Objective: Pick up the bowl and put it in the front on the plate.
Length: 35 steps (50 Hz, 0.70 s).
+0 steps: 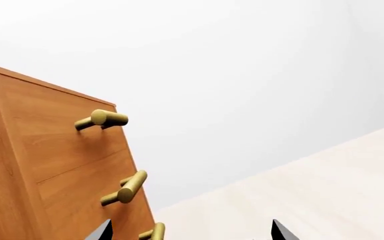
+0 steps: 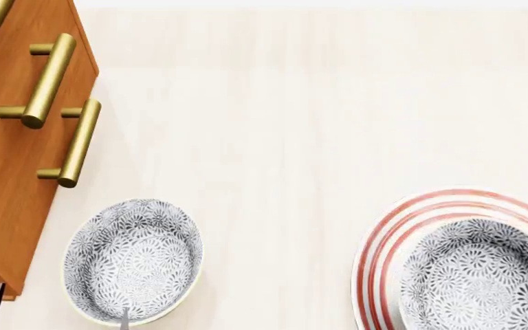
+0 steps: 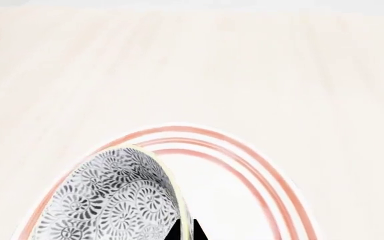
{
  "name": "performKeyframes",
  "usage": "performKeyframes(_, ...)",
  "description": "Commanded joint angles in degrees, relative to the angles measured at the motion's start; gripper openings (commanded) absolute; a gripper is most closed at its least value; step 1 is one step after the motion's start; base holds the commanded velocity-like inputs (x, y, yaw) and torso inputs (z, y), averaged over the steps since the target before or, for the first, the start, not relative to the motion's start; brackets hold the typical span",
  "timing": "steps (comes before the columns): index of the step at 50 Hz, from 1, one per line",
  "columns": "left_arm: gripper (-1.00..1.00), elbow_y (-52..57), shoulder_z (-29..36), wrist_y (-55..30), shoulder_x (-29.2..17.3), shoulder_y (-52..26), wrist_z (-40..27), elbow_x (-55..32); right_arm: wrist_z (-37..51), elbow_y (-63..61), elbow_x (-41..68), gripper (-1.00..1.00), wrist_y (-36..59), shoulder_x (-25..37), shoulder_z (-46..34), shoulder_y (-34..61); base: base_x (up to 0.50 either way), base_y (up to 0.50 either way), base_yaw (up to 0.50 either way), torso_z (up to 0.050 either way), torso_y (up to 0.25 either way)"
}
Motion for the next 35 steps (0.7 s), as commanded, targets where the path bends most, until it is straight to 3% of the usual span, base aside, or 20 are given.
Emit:
performKeyframes(1,1.00,0.06,0.26,-0.24,-0.11,-0.01,-0.08,-0.03,-0.90,2.53,-0.83,-1.00,-1.44,-0.98,-2.15,-0.03,0.00,0.00,0.00,0.000,0.000)
performKeyframes(18,1.00,0.14,0.55,-0.37,-0.37,-0.05,-0.24,-0.20,-1.32,5.08,-4.13,-1.00,-3.63,-0.88,-5.71,1.51,0.00,0.00,0.00,0.000,0.000)
performKeyframes(19,1.00,0.10,0.57,-0.33,-0.39,-0.05,-0.27,-0.20,-1.60,5.07,-3.95,1.00,-3.59,-0.66,-5.62,1.63,0.00,0.00,0.00,0.000,0.000)
performKeyframes(35,1.00,-0.19,1.02,-0.07,-0.69,0.00,-0.44,-0.39,-0.22,5.39,-3.53,1.00,-2.11,3.01,-3.56,6.35,0.00,0.00,0.00,0.000,0.000)
